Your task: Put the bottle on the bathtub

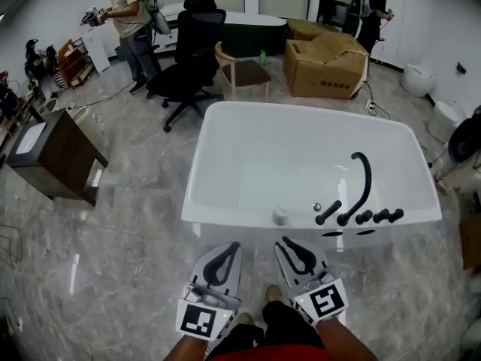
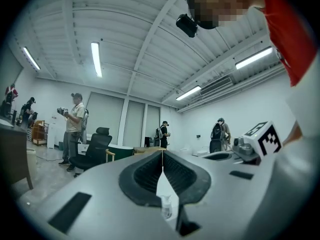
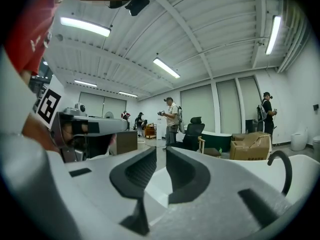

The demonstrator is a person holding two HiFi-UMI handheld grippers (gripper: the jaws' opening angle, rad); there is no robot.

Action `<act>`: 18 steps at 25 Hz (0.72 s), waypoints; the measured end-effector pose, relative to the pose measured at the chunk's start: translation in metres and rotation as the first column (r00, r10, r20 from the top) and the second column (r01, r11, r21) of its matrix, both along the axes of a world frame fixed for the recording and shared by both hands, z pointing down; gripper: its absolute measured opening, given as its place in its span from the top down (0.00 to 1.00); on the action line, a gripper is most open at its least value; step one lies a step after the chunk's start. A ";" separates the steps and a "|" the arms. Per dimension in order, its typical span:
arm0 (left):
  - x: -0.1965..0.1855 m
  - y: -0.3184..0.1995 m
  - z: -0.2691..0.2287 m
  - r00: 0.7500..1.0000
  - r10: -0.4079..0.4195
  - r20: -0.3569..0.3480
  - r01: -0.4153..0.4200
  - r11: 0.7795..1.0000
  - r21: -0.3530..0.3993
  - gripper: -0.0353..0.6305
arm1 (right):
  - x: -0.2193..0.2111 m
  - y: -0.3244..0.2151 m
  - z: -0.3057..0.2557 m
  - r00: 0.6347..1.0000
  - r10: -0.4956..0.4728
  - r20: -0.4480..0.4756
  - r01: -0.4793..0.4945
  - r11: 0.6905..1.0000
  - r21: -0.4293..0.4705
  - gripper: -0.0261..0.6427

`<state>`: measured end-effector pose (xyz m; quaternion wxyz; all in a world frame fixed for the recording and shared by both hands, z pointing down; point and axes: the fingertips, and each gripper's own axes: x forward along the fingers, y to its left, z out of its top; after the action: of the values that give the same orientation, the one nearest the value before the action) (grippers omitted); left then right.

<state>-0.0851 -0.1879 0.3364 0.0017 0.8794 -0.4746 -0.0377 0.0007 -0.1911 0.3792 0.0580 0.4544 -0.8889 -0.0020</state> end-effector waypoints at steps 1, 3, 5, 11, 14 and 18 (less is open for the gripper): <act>-0.001 0.005 -0.003 1.000 0.000 -0.002 0.000 1.000 -0.001 0.93 | -0.003 0.006 -0.005 1.000 -0.002 0.003 0.002 1.000 0.006 0.87; -0.003 0.016 -0.011 1.000 -0.001 -0.009 0.001 1.000 0.004 0.93 | -0.008 0.018 -0.016 1.000 -0.010 0.009 0.010 1.000 0.017 0.90; -0.003 0.025 -0.020 1.000 -0.001 -0.013 0.001 1.000 0.009 0.93 | -0.010 0.027 -0.026 1.000 -0.019 0.015 0.019 1.000 0.025 0.93; 0.006 0.046 -0.023 1.000 -0.026 0.000 0.026 1.000 0.011 0.93 | 0.000 0.047 -0.027 0.998 -0.035 0.045 0.035 0.999 0.012 0.95; 0.015 0.053 -0.020 0.999 -0.046 0.008 0.045 0.999 0.008 0.93 | 0.010 0.054 -0.030 0.997 -0.053 0.056 0.051 0.998 0.020 0.95; 0.033 0.059 -0.022 0.998 -0.053 0.015 0.053 0.998 0.015 0.93 | 0.026 0.059 -0.031 0.996 -0.068 0.065 0.066 0.997 0.024 0.95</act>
<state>-0.0524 -0.1285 0.3144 -0.0091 0.8667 -0.4975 -0.0343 0.0265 -0.1326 0.3478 0.0237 0.4247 -0.9050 0.0010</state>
